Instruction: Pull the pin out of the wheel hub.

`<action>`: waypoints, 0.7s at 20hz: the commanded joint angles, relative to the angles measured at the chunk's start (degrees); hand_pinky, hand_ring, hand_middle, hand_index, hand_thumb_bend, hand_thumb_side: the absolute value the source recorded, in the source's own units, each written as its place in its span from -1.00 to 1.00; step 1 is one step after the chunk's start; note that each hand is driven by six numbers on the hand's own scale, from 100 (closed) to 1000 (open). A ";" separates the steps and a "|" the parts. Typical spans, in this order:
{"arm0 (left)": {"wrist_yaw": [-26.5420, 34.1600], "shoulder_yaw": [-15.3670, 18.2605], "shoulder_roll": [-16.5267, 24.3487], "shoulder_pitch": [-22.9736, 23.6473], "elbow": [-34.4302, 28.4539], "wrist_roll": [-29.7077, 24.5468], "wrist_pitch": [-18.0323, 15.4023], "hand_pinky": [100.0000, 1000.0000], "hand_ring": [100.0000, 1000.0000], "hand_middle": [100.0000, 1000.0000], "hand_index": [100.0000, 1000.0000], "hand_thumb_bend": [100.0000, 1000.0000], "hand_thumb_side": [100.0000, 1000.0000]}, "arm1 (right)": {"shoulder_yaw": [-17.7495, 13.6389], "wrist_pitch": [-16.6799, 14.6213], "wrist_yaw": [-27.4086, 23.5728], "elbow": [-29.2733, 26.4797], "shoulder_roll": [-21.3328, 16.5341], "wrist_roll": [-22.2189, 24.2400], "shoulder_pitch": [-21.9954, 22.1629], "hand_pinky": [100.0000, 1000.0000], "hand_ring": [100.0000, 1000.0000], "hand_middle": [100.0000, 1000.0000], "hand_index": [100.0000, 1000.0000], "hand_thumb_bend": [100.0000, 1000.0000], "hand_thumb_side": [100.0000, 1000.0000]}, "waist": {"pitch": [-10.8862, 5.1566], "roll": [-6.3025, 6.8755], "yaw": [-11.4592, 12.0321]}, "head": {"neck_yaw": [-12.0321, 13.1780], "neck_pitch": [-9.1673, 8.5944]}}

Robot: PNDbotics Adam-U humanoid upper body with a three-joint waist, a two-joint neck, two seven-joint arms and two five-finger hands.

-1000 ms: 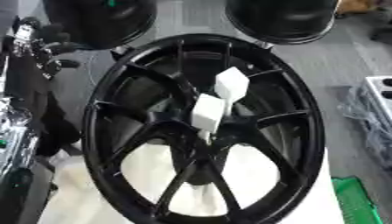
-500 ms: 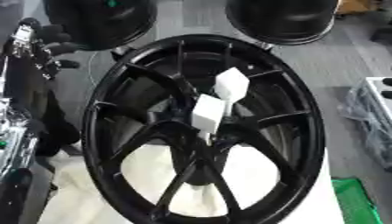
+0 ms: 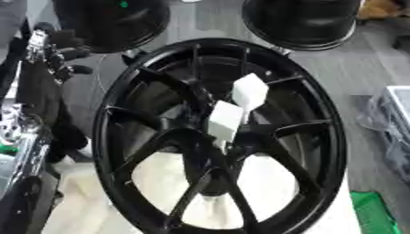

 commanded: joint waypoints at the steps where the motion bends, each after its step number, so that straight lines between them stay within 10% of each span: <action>1: -0.22 0.45 1.84 -0.14 -0.98 0.18 -0.08 0.08 0.30 0.21 0.41 -1.00 0.55 | 0.61 -0.42 -2.19 0.98 -6.06 1.37 -2.86 0.44 0.55 0.57 0.80 -1.00 0.31 | -1.47 -0.25 -0.25 | 0.53 0.17; 14: -0.40 1.35 3.86 2.08 -0.89 1.43 -0.17 0.08 0.32 0.23 0.41 -1.00 0.56 | 9.74 0.40 -0.40 -0.34 -16.49 9.74 -20.66 0.55 0.64 0.69 0.83 -1.00 0.04 | -2.36 -1.38 -2.39 | 2.18 1.99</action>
